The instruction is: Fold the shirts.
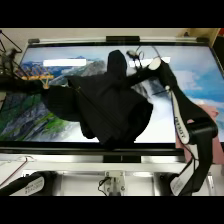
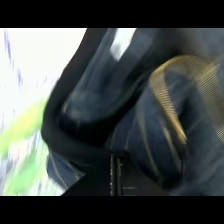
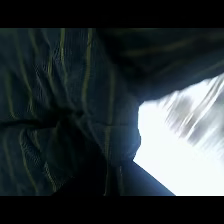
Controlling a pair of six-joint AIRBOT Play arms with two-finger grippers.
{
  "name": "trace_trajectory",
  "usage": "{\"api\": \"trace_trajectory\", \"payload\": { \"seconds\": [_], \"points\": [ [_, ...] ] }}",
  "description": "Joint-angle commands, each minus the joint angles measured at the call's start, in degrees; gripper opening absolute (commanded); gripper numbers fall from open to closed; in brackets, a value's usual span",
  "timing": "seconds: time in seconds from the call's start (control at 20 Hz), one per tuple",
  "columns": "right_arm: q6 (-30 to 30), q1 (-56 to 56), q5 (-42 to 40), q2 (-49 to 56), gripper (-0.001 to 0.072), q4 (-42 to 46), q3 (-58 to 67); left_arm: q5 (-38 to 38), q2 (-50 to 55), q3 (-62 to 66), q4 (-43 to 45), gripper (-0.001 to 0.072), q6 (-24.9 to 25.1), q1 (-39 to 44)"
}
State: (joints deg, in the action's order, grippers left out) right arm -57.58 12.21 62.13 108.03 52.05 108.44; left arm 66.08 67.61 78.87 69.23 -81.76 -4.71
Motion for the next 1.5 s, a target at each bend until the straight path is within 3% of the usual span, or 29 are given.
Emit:
{"api": "trace_trajectory", "payload": {
  "seconds": [0.0, 0.15, 0.25, 0.3, 0.35, 0.45, 0.55, 0.65, 0.75, 0.85, 0.9, 0.95, 1.0, 1.2, 1.3, 1.45],
  "points": [
    [3.7, -1.2, -21.9, -8.0, 0.0087, -0.9, 5.9, -18.3, 0.2, 13.9, -11.9, 0.004, 0.1, 0.0],
    [3.7, -2.1, -39.9, -18.6, 0.0089, -0.8, 8.9, -35.2, 0.2, 32.1, -21.8, 0.0038, 0.1, 0.0],
    [3.7, -4.0, -35.9, -26.8, 0.0089, -0.2, 8.9, -35.5, 0.0, 43.6, -22.1, 0.0038, 2.1, 0.0],
    [2.0, -5.6, -27.4, -30.5, 0.0088, 0.6, 8.9, -32.8, -0.8, 46.5, -22.2, 0.0039, 3.7, 0.1],
    [-3.4, -6.8, -17.4, -33.5, 0.0088, 2.8, 8.2, -28.7, -2.2, 46.5, -22.1, 0.0039, 5.1, 0.2],
    [-10.6, -7.4, 0.9, -37.4, 0.0088, 10.3, 2.6, -15.5, -5.2, 41.4, -22.1, 0.0039, 7.9, 0.2],
    [-13.6, -7.4, 12.7, -40.5, 0.0089, 13.2, -11.0, -1.7, -6.6, 31.5, -21.7, 0.0039, 8.1, 1.0],
    [-14.2, -7.4, 10.1, -45.1, 0.0089, 12.1, -31.6, 7.2, -6.5, 19.2, -18.5, 0.0038, 10.1, 5.7],
    [-17.1, -7.4, 0.8, -49.8, 0.0089, 12.6, -54.1, 8.4, -6.6, 4.8, -10.1, 0.0038, 11.7, 13.7],
    [-20.8, -7.4, -4.3, -52.1, 0.0094, 13.9, -72.0, 8.6, -6.6, -9.0, 3.5, 0.0038, 8.7, 22.0],
    [-22.0, -7.4, -4.7, -52.3, 0.0142, 13.9, -77.2, 8.7, -6.7, -14.4, 7.4, 0.0038, 7.0, 25.2],
    [-23.2, -7.4, -4.3, -52.3, 0.0394, 13.8, -80.5, 8.7, -6.9, -18.8, 9.3, 0.0037, 6.2, 28.0],
    [-23.8, -7.4, -3.1, -52.3, 0.0602, 14.0, -81.3, 8.7, -7.3, -22.4, 9.9, 0.0037, 6.0, 30.7],
    [-14.9, -7.4, 1.0, -55.3, 0.0618, 15.1, -69.9, 8.4, -9.8, -27.7, 12.6, 0.0038, 4.0, 38.3],
    [-14.2, -7.4, -3.5, -56.0, 0.0618, 16.5, -57.8, 8.3, -11.6, -27.7, 15.4, 0.0038, 1.9, 39.6],
    [-17.6, -5.9, -17.7, -52.9, 0.0618, 16.2, -40.5, 8.3, -16.5, -27.7, 20.9, 0.0038, -2.6, 39.6]
  ]
}}
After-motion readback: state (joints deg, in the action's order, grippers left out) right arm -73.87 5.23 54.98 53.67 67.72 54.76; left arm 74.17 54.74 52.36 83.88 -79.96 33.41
